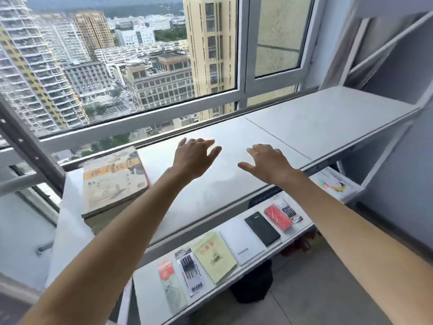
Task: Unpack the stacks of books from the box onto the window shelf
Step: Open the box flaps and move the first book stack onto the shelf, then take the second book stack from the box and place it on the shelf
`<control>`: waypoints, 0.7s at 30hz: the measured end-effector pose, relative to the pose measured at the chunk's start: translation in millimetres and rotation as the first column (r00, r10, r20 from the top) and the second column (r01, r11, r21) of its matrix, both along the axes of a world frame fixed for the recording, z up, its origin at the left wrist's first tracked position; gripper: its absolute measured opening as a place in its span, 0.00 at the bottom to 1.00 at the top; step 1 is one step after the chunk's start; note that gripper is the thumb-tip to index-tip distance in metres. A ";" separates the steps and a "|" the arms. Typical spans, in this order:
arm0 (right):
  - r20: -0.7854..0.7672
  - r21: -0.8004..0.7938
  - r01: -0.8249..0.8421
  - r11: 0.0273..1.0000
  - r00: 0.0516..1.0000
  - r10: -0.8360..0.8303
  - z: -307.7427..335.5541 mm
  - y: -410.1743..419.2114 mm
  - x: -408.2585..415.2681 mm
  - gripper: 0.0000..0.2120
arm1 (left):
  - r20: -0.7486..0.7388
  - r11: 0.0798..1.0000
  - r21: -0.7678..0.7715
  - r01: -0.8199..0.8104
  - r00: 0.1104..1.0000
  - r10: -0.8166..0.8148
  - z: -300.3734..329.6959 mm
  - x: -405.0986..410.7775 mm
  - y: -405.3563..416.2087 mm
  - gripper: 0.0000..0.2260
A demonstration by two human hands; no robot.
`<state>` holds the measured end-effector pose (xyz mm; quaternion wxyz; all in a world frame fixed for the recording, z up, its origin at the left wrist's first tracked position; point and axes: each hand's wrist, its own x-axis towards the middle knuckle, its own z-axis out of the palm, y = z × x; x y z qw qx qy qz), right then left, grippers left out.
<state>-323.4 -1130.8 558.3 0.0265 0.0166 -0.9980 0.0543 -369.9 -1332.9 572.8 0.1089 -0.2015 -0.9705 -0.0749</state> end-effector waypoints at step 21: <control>0.074 -0.092 0.661 0.745 0.750 -0.657 -68.7 424.9 193.0 0.31 | 0.208 0.737 -0.122 0.664 0.744 -0.635 -88.6 75.8 498.3 0.23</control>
